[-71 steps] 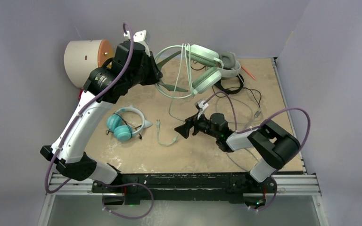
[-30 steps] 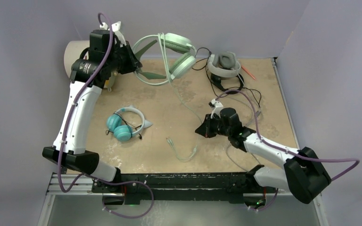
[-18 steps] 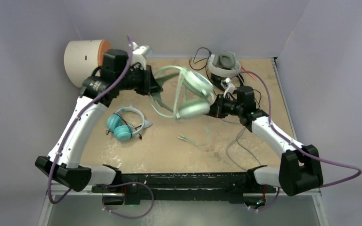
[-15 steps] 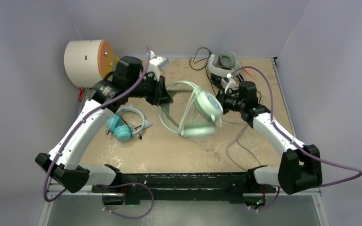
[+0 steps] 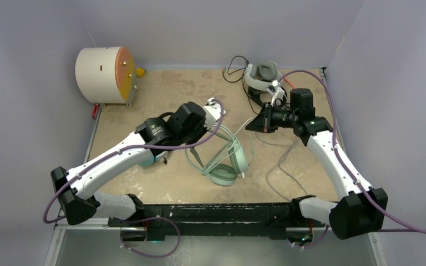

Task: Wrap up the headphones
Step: Wrap the headphones cable around the headphones.

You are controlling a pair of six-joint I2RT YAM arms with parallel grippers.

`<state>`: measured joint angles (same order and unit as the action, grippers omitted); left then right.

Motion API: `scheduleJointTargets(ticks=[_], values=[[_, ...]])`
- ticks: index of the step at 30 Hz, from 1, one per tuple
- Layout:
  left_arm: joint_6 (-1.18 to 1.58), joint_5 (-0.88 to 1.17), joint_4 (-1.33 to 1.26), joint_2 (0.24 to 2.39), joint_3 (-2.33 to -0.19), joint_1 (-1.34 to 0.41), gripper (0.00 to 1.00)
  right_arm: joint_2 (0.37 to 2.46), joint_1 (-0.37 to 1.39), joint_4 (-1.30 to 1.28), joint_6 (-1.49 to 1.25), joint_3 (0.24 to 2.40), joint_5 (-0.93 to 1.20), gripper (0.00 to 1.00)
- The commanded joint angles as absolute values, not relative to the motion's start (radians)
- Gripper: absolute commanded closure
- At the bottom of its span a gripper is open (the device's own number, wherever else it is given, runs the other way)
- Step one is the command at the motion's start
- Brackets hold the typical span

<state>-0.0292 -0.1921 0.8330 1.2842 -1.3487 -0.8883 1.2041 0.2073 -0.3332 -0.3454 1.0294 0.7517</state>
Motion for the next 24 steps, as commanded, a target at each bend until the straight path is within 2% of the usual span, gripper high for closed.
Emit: scheduleJointTargets(ticks=[1,10,15,20,24], values=[[-0.180,-0.618,0.719,1.321,-1.354,-0.960,1.00,1.155,0.199,-0.414,-0.298,1.079,0.767,1.00],[-0.280,-1.007,0.510,1.405,-1.320,-0.995,1.00,1.101,0.202,-0.221,-0.520,0.931,1.043,1.00],[0.043,-1.010,0.630,1.472,-1.419,-0.994,1.00,1.083,0.249,-0.036,-0.697,0.867,1.096,0.91],[0.409,-0.968,0.701,1.487,-1.459,-0.993,1.00,1.089,0.365,-0.059,-0.692,0.892,0.981,0.89],[0.621,-0.962,0.736,1.492,-1.481,-0.982,1.00,1.081,0.412,-0.074,-0.675,0.895,0.895,0.82]])
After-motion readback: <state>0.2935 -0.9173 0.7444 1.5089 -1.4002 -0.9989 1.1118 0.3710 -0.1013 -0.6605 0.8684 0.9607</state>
